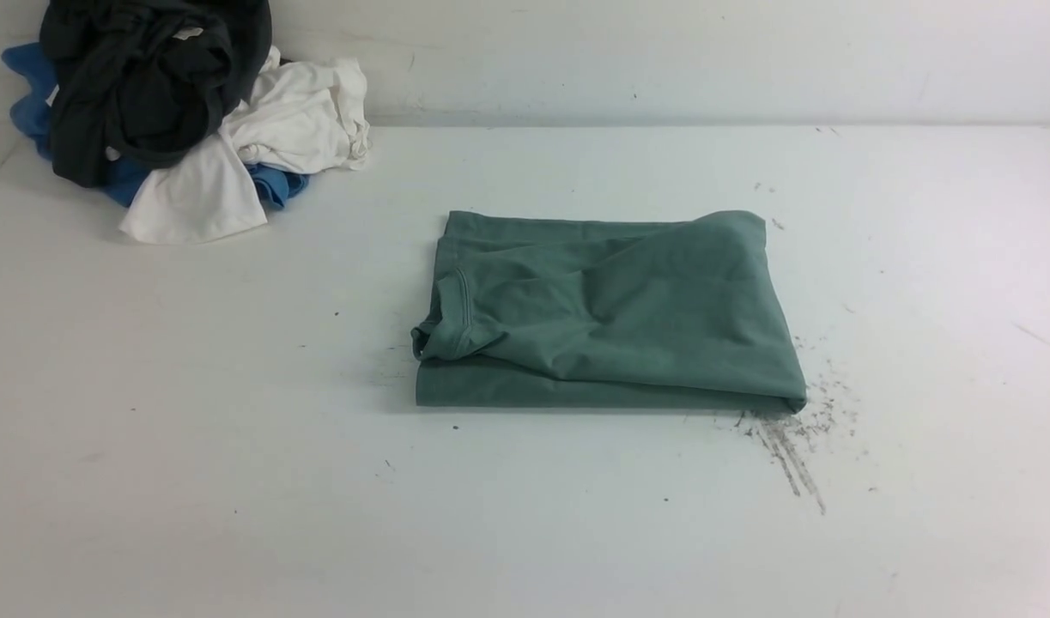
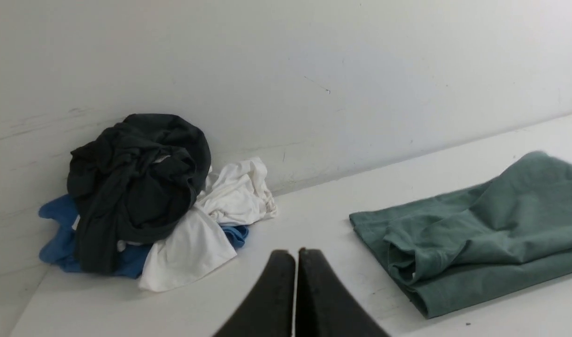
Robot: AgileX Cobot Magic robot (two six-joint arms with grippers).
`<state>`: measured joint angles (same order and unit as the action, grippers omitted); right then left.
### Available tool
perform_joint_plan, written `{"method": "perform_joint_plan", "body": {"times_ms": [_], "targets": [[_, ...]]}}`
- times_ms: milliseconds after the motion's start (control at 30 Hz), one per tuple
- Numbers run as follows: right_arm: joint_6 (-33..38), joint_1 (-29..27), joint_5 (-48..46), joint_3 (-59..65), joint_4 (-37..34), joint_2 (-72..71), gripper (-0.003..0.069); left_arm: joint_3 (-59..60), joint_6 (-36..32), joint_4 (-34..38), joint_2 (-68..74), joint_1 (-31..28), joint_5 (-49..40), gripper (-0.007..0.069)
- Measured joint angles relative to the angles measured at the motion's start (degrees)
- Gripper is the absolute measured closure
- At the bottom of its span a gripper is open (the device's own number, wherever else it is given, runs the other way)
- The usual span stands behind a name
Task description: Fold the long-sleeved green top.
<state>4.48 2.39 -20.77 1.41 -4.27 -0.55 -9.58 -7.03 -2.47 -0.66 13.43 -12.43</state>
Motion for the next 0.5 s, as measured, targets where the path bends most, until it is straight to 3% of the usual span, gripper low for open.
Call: {"method": "perform_joint_plan", "body": {"times_ms": [333, 500], "targets": [[0.0, 0.0, -0.1, 0.0, 0.1, 0.0, 0.0669, 8.5, 0.4, -2.2, 0.0, 0.0, 1.8, 0.0631], [0.0, -0.1, -0.1, 0.0, 0.1, 0.0, 0.0669, 11.1, 0.0, 0.6, 0.0, 0.0, 4.2, 0.0631]]}}
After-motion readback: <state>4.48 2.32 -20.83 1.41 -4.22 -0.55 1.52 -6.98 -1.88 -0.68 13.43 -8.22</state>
